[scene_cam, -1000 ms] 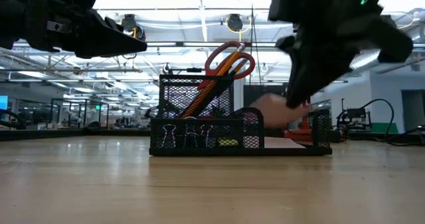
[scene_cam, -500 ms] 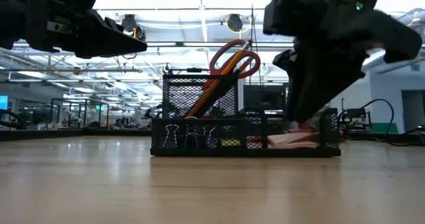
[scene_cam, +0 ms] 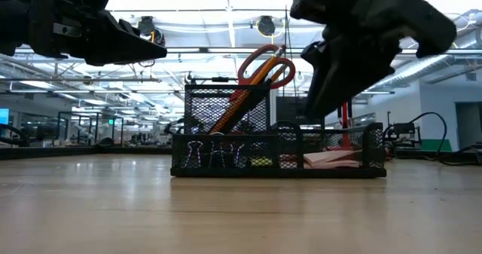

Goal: Pick and place office supplies into organizer
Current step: Put the pink sticky notes into the black desk organizer, then return to Home Position

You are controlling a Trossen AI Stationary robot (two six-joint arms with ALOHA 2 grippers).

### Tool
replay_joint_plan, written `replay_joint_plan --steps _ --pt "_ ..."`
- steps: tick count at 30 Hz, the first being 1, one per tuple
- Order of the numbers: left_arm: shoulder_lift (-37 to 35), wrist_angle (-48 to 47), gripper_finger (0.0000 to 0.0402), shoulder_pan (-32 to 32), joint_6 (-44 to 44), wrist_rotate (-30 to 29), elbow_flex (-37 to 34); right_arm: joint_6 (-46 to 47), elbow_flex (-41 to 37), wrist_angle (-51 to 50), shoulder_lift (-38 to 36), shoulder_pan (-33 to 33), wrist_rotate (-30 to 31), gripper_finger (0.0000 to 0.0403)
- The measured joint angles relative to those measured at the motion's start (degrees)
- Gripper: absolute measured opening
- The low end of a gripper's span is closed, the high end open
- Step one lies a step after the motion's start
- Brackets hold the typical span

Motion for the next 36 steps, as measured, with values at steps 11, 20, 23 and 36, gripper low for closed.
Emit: replay_joint_plan --steps 11,20,23,36 --pt "0.0 -0.05 0.0026 0.0 0.01 0.0 0.0 0.05 -0.01 0.13 3.05 0.85 7.52 0.0014" --pt "0.0 -0.11 0.0026 0.0 0.04 0.0 0.0 0.25 -0.01 0.43 6.7 0.36 2.74 0.0002" --pt "0.0 -0.13 0.0026 0.0 0.26 0.0 0.0 0.31 -0.01 0.52 7.78 0.0 2.74 0.0001" --pt "0.0 -0.04 0.0026 0.0 0.35 -0.02 0.0 -2.81 -0.07 2.25 2.99 1.26 7.28 0.0003"
